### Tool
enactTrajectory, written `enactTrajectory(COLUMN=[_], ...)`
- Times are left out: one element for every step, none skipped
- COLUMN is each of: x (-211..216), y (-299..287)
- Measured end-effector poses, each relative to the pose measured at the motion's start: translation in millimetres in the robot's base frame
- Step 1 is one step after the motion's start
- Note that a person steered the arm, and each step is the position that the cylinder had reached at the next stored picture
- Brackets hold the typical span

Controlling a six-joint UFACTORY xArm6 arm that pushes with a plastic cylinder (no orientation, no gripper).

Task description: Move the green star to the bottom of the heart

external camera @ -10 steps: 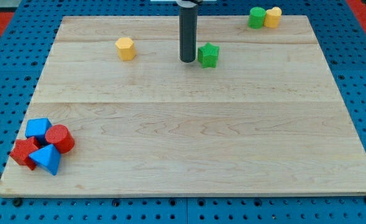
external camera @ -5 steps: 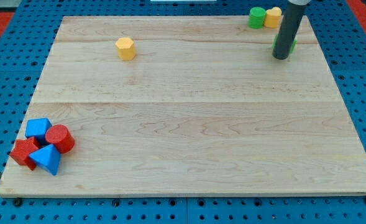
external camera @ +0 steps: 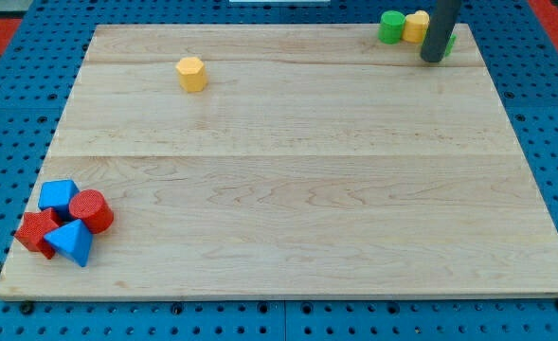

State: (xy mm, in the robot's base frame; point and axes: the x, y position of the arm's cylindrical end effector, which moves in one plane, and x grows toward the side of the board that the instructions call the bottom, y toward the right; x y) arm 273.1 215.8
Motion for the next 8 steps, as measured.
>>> enactTrajectory(x=[22.4, 20.0, 3.5, -5.5, -11.6, -13.5, -13.5, -11.2], y=[16.4, 45.8, 46.9, 41.2, 40.6, 34.7, 25.4, 18.9])
